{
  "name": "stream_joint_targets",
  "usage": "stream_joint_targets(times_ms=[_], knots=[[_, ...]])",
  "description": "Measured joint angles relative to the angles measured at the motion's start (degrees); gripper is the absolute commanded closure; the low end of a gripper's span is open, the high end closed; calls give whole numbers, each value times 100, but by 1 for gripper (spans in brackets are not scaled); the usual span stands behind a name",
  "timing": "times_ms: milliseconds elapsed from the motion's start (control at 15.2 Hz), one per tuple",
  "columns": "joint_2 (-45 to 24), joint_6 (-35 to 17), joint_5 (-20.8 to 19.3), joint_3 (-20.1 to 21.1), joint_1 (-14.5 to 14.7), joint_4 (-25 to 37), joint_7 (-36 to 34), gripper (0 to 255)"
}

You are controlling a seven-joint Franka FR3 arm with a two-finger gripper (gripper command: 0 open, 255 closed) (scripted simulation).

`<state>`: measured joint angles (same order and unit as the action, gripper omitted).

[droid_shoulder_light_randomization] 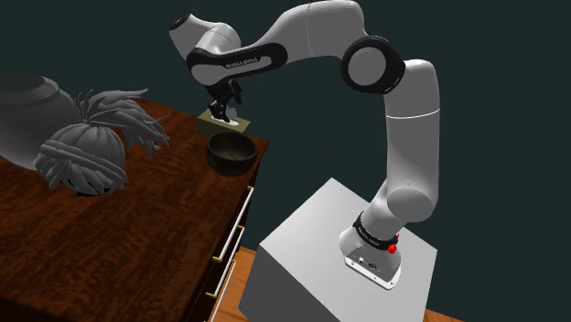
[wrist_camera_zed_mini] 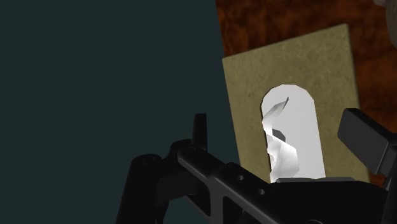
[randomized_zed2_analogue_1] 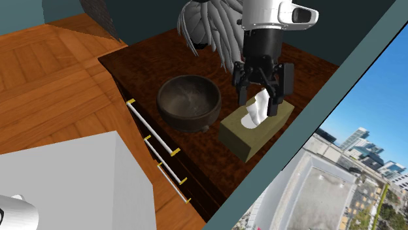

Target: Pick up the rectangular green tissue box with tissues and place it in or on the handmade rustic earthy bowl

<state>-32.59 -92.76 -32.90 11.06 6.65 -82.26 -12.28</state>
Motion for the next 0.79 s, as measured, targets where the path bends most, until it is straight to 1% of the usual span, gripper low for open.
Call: stream_joint_targets(times_ms=[198, 264, 792], knots=[[-3, -6, -1, 0, 0, -2, -3, 0], [-4, -6, -1, 0, 1, -2, -3, 255], [15, 13, -7, -5, -2, 7, -2, 255]])
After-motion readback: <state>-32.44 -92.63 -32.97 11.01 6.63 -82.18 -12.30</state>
